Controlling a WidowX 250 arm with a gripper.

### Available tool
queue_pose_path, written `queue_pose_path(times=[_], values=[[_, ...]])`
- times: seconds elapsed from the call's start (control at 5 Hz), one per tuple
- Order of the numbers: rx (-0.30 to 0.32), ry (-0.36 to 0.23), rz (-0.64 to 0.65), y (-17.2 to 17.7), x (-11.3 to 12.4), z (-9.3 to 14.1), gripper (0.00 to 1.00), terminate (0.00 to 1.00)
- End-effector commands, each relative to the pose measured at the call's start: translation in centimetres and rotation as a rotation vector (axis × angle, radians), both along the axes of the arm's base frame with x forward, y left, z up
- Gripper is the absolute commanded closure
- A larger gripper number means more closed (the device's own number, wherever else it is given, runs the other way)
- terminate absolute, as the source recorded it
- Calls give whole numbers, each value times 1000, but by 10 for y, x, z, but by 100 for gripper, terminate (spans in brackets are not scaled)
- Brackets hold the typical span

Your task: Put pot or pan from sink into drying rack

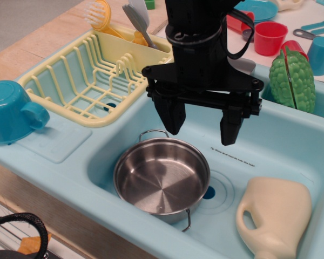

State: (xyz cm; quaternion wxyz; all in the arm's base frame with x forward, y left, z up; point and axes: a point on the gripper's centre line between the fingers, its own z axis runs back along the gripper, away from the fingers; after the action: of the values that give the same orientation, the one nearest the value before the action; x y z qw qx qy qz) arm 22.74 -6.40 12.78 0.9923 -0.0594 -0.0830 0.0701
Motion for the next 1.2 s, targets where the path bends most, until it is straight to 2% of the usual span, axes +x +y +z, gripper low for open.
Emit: queue_pose_path(times=[0.0,0.2,0.4,0.6,0.8,1.0], values=[[0,0,0,0,0,0,0,0],[-18,2,-29,-2,-13,-27,0,0],[-23,34,-16,-5,-22,-39,0,0],[-31,47,-5,-11,-24,-54,0,0],[-62,72,-37,-14,-16,-68,0,0],[-65,68,-46,-17,-12,-71,100,0]])
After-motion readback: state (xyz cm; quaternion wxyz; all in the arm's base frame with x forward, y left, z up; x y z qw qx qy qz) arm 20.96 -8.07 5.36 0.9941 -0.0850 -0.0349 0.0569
